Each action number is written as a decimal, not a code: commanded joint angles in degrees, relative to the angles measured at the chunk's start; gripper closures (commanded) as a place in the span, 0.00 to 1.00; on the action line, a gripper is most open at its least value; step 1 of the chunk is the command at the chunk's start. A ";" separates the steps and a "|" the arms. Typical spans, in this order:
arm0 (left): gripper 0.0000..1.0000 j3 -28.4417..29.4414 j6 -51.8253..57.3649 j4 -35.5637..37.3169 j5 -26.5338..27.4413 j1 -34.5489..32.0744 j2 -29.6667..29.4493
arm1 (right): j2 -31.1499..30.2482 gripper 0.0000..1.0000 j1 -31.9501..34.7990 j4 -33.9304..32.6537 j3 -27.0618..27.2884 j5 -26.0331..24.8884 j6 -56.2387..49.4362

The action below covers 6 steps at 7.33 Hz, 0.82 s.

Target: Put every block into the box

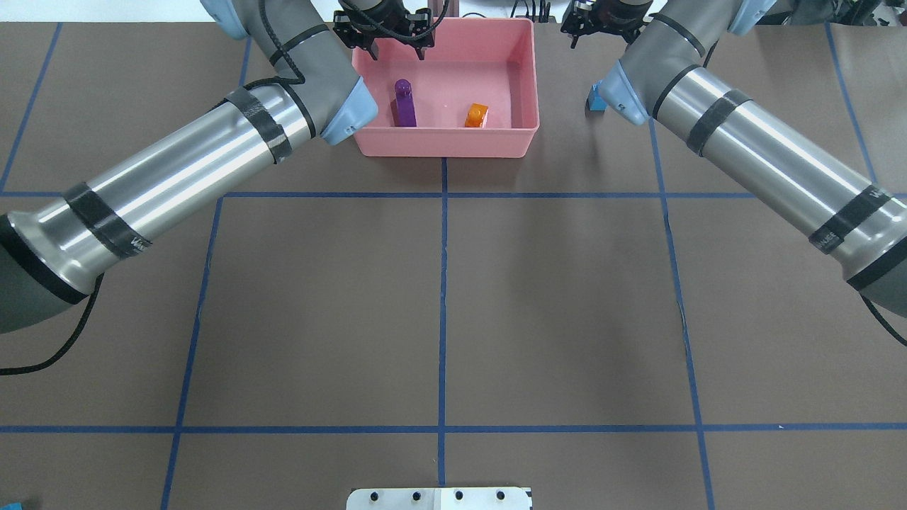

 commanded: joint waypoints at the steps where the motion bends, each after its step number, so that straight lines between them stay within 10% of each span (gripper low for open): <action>1: 0.00 -2.47 -1.37 1.89 0.01 -0.26 -0.40 | -0.12 0.01 -1.52 10.36 -9.10 -2.60 1.88; 3: 0.00 -8.17 -0.93 6.20 -6.10 -2.01 2.13 | -0.38 0.18 -3.72 10.76 -10.11 -3.39 1.98; 5: 0.00 -28.14 -0.32 7.19 -9.92 -3.43 19.63 | -0.47 1.00 -3.90 10.76 -10.20 -2.87 1.98; 6: 0.00 -37.64 2.03 7.36 -10.01 -3.43 29.04 | -0.38 1.00 -3.90 10.76 -10.03 -2.60 1.98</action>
